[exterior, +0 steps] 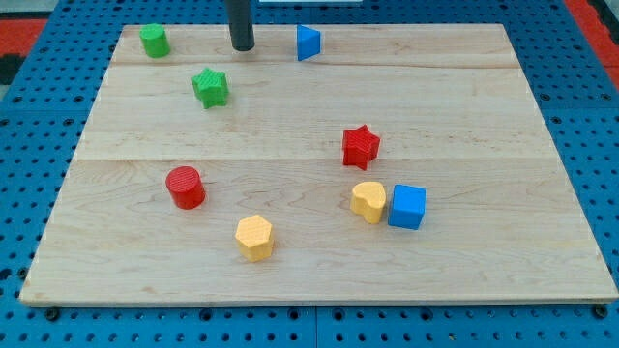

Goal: Move green circle a bit right

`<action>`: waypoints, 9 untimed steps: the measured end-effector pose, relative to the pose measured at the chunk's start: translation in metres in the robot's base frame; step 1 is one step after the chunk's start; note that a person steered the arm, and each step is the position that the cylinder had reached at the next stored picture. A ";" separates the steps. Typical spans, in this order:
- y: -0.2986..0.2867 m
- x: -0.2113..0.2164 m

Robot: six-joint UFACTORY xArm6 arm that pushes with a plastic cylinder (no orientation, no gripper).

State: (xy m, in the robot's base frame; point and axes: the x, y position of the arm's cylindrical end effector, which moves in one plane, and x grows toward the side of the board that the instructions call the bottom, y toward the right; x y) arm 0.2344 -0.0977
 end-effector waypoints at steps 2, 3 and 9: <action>-0.125 -0.033; -0.139 0.003; -0.207 0.013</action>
State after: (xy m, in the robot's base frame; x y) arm 0.2475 -0.3042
